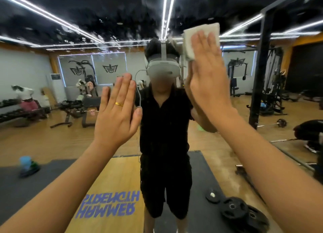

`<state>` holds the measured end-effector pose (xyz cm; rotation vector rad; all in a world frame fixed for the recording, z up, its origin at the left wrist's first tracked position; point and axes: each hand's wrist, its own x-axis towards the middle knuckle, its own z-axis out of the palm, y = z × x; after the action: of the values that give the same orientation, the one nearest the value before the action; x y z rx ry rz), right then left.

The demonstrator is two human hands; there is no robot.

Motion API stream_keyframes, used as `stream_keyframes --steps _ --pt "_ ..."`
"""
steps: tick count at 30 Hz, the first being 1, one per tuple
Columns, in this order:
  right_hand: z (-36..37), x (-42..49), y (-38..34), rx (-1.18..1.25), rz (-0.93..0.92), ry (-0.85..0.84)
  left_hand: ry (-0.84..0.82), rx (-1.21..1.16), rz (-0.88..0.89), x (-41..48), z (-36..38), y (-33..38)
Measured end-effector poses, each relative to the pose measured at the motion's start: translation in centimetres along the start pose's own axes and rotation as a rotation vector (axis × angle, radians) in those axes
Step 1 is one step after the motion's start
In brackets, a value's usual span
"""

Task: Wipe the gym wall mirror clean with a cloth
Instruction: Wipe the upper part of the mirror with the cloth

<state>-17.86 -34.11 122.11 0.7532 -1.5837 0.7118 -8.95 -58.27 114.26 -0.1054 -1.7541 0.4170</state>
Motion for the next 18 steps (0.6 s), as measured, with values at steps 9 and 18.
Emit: stream_keyframes --steps 9,18 --pt "3.4 2.8 -5.4 0.051 0.116 0.143 0.019 0.013 -0.009 -0.1 0.0 -0.1" --pt "0.5 1.7 -2.8 0.047 0.14 0.113 0.048 0.025 -0.01 -0.2 0.1 0.1"
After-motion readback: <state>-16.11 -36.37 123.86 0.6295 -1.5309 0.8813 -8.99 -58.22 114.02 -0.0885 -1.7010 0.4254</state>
